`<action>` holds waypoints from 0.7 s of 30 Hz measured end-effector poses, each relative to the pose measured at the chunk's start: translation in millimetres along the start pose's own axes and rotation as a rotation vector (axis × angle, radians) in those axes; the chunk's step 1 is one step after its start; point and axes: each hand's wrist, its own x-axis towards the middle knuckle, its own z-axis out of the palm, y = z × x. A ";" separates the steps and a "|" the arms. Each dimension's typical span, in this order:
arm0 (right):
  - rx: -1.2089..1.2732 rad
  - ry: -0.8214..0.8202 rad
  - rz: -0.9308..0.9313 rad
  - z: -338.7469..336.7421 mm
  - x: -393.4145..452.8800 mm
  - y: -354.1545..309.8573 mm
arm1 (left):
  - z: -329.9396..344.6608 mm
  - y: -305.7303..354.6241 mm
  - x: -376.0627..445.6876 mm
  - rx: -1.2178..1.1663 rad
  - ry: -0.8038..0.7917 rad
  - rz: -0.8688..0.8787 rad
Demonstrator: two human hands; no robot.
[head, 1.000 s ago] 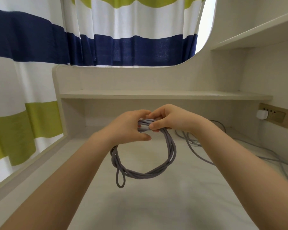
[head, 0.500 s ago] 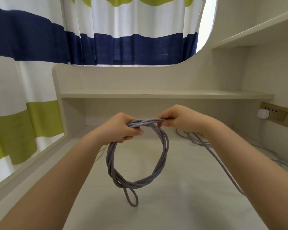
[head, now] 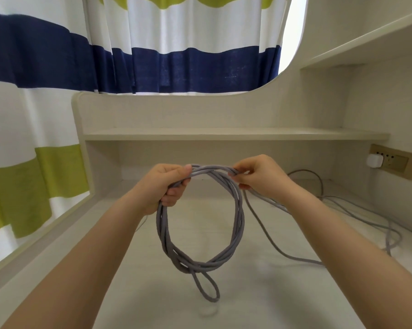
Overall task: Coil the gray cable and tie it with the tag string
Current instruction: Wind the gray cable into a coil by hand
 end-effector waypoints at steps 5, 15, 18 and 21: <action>0.307 0.002 0.035 8.4 -7.0 11.2 | -1.4 -4.9 1.5 -0.140 -0.014 0.038; 0.576 -0.181 0.016 7.8 -16.4 12.2 | 6.6 -0.3 5.3 -0.363 -0.051 0.062; 0.466 -0.197 0.051 14.3 -16.3 8.0 | 13.5 -0.4 8.9 -0.395 0.023 0.093; 0.400 -0.063 0.068 20.1 -14.2 7.7 | 18.7 -4.0 12.6 -0.383 0.122 0.153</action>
